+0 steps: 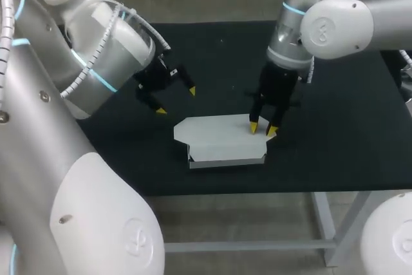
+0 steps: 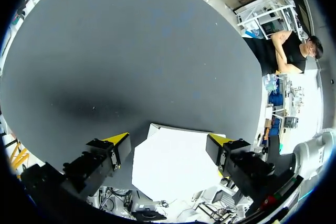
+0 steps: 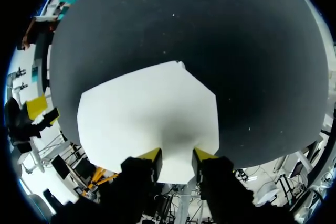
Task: Assemble the packaging by folding the flat box into shape, placing the metal phone stand inside, and closing the box properly
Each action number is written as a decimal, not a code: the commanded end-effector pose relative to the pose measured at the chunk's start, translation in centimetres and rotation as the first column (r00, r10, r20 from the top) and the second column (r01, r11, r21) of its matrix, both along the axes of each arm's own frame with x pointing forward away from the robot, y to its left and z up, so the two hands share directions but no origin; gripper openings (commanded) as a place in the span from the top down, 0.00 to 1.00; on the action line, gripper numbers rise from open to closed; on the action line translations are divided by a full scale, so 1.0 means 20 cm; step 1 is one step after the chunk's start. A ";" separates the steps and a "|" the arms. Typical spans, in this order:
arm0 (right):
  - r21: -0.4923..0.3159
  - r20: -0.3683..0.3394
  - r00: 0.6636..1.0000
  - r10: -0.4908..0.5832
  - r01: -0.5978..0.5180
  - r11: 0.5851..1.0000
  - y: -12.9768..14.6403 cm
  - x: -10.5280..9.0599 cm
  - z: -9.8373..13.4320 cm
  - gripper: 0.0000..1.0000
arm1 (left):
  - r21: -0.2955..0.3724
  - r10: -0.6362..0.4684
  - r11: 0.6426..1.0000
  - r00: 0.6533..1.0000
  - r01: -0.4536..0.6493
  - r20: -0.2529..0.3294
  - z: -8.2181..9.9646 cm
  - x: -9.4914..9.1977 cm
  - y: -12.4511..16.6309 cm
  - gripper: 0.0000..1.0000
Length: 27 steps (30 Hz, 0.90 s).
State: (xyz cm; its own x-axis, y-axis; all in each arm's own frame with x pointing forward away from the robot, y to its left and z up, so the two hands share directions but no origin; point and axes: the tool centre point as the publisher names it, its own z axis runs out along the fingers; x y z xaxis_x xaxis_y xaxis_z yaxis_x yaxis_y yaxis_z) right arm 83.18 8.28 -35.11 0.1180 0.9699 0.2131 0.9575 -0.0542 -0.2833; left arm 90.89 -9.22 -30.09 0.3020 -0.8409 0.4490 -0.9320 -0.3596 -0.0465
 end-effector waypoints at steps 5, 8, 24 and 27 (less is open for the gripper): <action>0.001 0.003 1.000 -0.009 0.009 1.000 -0.01 0.00 0.00 0.58 | 0.419 0.057 0.907 0.971 0.047 -0.232 0.04 0.01 -0.01 0.00; 0.003 0.002 1.000 -0.010 0.010 1.000 -0.01 0.00 0.00 0.58 | 0.419 0.057 0.907 0.971 0.047 -0.232 0.04 0.01 -0.01 0.00; 0.003 -0.001 1.000 -0.003 0.003 1.000 0.00 0.01 -0.01 0.58 | 0.362 -0.240 0.875 0.937 0.321 -0.252 -0.07 -0.06 -0.05 0.00; 0.003 -0.002 1.000 -0.003 0.003 1.000 0.00 0.01 -0.01 0.58 | 0.362 -0.240 0.875 0.937 0.321 -0.252 -0.07 -0.06 -0.05 0.00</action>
